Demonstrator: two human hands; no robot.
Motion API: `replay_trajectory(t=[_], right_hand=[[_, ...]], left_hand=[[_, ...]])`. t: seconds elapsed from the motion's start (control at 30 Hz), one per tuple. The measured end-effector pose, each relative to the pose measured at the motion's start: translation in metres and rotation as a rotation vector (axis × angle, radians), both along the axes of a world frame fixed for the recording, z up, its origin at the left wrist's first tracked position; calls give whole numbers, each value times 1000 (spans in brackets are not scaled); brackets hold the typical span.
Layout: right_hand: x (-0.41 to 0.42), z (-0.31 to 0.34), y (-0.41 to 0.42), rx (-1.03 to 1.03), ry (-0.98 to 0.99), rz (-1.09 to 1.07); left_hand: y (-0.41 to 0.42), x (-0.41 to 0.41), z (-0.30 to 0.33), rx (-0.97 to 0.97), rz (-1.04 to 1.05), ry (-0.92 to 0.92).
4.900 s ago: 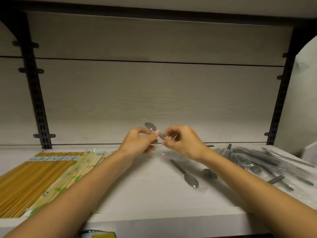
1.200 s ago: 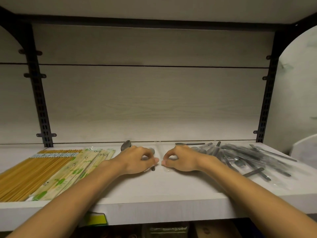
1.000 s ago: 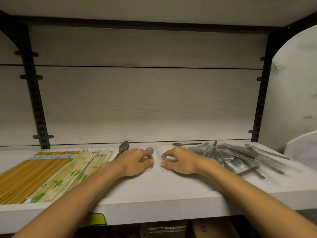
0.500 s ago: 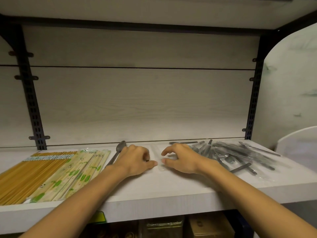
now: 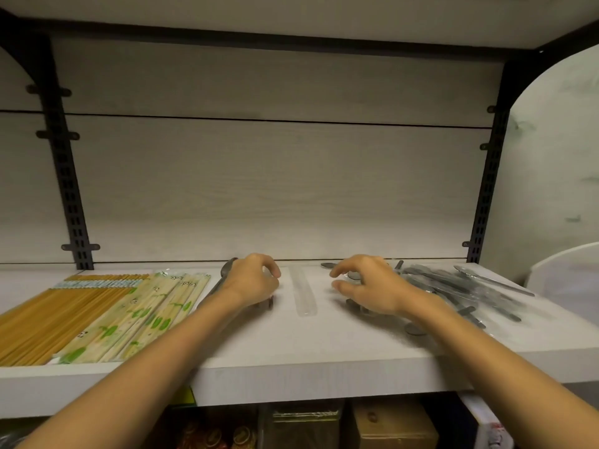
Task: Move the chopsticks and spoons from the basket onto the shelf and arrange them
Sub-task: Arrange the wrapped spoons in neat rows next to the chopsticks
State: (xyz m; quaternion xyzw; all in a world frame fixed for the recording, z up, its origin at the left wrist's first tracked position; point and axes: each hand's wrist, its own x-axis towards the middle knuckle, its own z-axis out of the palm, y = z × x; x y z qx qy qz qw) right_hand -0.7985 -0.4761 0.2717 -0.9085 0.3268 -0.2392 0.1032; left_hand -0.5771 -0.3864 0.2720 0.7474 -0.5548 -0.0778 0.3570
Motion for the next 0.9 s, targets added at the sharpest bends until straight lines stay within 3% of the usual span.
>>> replay_trajectory(t=[0.13,0.2,0.33,0.43,0.57,0.63,0.73,0.9], right_hand=[[-27,14,-5,-33,-64,-58],[-40,17,-7,-34,-79,-86],[-61,16,-7,-34,-69,-119],[-75,16,-7,-31,-68,-150],[-97,19,-11,-30,-83,-203],[-108,21,-14,-33,-80,-229],[-124,23,-14,-44,-36,-226],[-144,25,-3,152,100,-39]], left_hand=[[3,3,9,25,-125,338],[2,1,8,45,-120,385],[0,-1,1,77,-10,103],[4,0,-2,97,-39,-65],[8,-3,-3,101,11,-491],[6,-5,-2,58,67,-599],[-1,-14,2,-22,75,-622],[-18,-55,4,-47,-142,-499]])
